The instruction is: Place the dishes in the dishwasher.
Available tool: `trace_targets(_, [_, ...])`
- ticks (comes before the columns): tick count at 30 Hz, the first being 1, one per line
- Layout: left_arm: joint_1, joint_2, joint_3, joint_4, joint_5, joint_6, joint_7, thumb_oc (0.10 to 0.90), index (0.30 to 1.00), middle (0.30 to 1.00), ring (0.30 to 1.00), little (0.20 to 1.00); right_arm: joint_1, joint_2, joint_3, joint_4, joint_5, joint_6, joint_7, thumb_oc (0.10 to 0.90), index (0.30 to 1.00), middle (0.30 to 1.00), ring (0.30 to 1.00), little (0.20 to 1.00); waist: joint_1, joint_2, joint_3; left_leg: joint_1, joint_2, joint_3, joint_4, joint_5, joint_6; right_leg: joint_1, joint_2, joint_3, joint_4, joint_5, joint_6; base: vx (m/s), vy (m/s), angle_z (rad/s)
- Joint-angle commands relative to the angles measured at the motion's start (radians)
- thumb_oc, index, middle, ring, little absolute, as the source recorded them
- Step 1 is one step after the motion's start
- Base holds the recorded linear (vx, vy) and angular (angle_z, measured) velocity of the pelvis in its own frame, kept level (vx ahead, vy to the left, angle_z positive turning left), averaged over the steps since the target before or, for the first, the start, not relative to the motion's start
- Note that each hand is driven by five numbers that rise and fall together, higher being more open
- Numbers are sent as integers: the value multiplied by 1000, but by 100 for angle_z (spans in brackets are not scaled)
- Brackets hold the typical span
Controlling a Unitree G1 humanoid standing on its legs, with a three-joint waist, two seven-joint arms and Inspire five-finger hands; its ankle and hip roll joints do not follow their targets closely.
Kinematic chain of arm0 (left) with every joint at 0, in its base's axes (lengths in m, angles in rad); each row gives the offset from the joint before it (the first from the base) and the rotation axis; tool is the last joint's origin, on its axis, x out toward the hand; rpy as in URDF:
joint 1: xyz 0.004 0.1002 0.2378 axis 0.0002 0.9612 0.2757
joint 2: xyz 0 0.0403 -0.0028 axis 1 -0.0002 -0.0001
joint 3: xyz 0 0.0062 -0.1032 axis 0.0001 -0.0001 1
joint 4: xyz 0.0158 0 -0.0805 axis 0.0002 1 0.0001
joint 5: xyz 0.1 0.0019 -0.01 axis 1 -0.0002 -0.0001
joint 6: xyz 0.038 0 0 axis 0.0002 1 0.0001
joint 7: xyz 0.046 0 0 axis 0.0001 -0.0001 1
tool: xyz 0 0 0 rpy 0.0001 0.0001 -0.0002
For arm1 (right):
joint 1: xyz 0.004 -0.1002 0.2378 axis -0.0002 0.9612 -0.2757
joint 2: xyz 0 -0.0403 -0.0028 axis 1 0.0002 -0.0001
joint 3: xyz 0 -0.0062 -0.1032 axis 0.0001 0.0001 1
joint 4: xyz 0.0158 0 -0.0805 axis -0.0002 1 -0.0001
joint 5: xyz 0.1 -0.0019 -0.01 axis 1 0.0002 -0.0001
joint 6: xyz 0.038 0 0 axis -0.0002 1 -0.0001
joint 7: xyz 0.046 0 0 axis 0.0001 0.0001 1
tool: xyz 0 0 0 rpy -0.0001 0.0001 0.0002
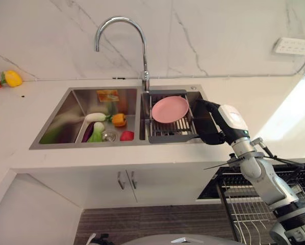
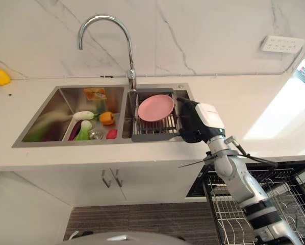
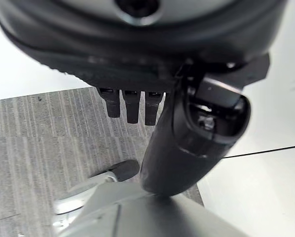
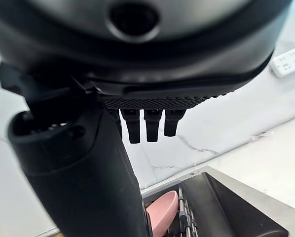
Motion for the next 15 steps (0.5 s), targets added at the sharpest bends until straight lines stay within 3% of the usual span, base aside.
trace_targets(1, [-23, 21, -59, 68, 29, -4, -15, 800, 900, 900, 900, 900, -208, -62, 25, 4, 5, -38, -31, 800, 900, 900, 900, 900, 27, -17, -7, -6, 26, 47, 10, -40, 13, 31, -67, 50, 54, -136, 40, 1, -21, 7])
trace_targets(15, [-5, 40, -118, 66, 6, -29, -20, 800, 900, 900, 900, 900, -524, -118, 310, 316, -27, -25, -11, 800, 900, 900, 900, 900, 76, -15, 1, -39, 30, 7, 10, -25, 0, 43, -60, 0, 43, -138, 36, 18, -12, 9])
